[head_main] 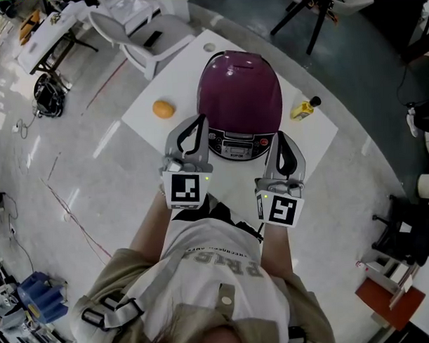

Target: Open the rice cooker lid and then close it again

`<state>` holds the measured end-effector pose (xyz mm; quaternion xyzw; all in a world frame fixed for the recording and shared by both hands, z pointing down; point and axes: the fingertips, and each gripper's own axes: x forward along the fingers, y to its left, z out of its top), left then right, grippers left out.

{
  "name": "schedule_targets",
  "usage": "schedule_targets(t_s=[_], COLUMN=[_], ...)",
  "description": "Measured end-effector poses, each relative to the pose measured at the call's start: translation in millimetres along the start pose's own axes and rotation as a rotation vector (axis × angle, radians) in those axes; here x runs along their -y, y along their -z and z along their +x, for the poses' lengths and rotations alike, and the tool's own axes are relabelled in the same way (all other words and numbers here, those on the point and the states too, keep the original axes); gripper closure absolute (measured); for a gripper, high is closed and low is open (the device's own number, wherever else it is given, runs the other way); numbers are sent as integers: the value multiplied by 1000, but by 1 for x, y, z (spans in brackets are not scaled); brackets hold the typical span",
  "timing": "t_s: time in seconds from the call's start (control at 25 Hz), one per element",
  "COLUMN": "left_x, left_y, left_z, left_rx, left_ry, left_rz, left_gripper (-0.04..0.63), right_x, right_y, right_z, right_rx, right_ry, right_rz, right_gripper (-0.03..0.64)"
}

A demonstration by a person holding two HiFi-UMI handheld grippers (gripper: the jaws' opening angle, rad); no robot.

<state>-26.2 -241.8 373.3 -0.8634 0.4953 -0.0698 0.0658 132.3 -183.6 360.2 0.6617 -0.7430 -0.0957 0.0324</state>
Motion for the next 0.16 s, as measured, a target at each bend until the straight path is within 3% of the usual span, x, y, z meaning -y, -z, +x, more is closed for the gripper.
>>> schedule_targets(t_s=[0.16], left_x=[-2], left_y=[3], left_z=[1], left_rx=[-1], left_ry=[0], left_rz=[1], left_gripper=[588], right_x=[-2], right_y=[2], right_z=[1], right_rx=[-2], right_ry=[1], right_rz=[-2], right_gripper=[617])
